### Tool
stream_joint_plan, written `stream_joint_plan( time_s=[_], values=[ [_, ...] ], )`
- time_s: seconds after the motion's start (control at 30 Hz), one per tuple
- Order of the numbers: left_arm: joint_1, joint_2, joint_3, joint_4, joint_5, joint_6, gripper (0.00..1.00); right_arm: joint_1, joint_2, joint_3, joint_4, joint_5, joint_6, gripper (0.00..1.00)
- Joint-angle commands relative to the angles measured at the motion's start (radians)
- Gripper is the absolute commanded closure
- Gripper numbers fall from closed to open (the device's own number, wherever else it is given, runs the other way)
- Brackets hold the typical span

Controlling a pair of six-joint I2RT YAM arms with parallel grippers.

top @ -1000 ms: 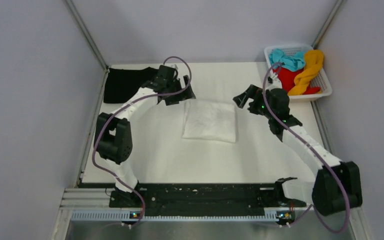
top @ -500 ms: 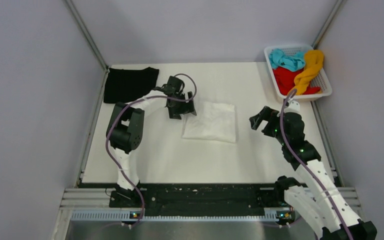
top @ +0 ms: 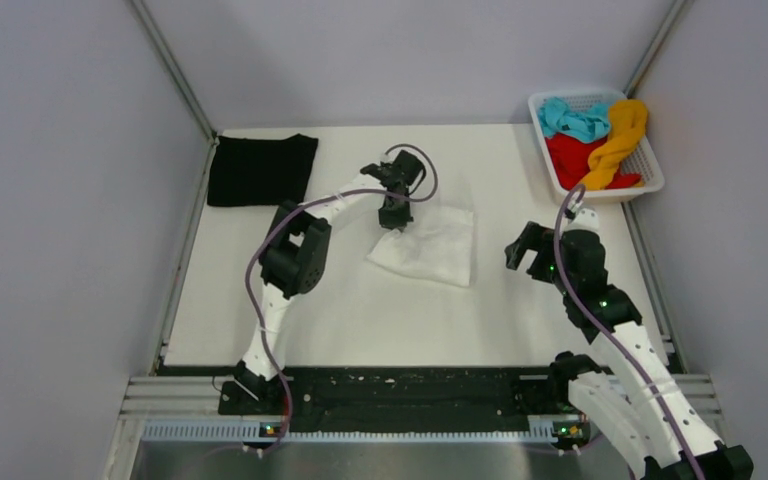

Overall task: Fold and stack the t-shirts
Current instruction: Put the neatly folded tshirt into the corner of the board with the left arm

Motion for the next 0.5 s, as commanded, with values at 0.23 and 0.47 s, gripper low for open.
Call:
stream_joint_plan(
  time_s=[0.23, 0.47],
  values=[
    [0.045, 0.099, 0.23, -0.214, -0.663, 0.237, 1.0, -0.001, -0.013, -0.008, 0.055, 0.037, -0.044, 0.01],
    [0.191, 0.019, 0.213, 0.079, -0.775, 0.595, 1.0, 0.001, -0.003, -0.022, 0.092, 0.048, -0.055, 0.01]
  ],
)
